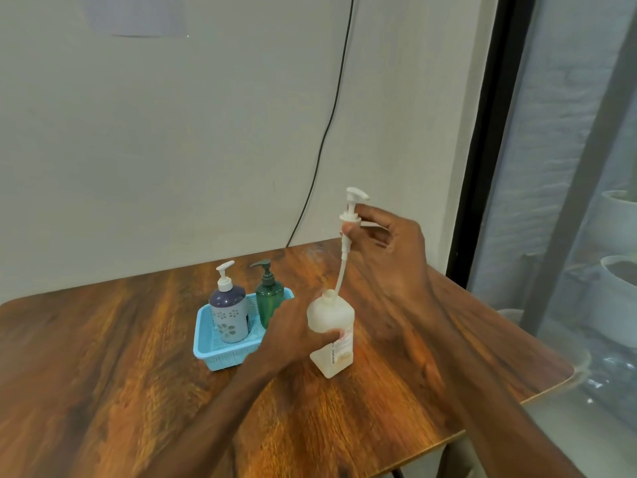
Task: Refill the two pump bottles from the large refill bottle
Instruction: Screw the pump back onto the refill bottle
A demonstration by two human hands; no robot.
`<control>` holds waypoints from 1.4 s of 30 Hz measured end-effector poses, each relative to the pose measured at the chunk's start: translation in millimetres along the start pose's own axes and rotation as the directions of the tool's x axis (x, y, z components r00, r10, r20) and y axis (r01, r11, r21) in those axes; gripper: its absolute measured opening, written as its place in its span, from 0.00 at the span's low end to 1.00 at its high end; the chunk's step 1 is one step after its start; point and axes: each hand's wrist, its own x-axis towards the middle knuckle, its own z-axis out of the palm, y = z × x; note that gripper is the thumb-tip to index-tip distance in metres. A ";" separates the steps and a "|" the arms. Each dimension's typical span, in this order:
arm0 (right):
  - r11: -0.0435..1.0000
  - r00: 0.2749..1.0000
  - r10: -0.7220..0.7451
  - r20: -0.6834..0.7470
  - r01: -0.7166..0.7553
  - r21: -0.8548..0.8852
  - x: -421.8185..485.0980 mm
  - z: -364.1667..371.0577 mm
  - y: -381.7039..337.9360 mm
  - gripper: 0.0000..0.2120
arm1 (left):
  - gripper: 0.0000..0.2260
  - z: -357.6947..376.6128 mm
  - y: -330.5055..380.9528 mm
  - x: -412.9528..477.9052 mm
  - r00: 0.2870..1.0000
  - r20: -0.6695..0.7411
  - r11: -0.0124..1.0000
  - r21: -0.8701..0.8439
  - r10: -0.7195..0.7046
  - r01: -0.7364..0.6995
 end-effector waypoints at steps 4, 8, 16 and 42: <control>0.997 0.997 -0.070 -0.023 0.069 -0.021 15.3 6.3 -19.0 0.14 | 0.38 1.2 -2.8 0.0 1.000 -0.017 1.000 -0.015 0.002 -0.002; 0.995 0.996 -0.086 -0.008 0.085 -0.043 21.1 11.3 -24.6 0.13 | 0.39 3.9 -7.0 -0.1 1.000 -0.013 1.000 -0.016 0.009 -0.009; 0.988 0.997 -0.023 0.075 0.034 -0.148 6.1 18.4 7.3 0.17 | 0.39 11.2 -14.3 2.4 0.999 -0.033 1.000 -0.017 0.009 -0.010; 0.945 0.966 0.108 0.233 -0.028 -0.325 -18.6 17.2 59.9 0.17 | 0.39 8.4 -12.7 0.8 0.999 -0.047 0.998 -0.058 0.026 -0.029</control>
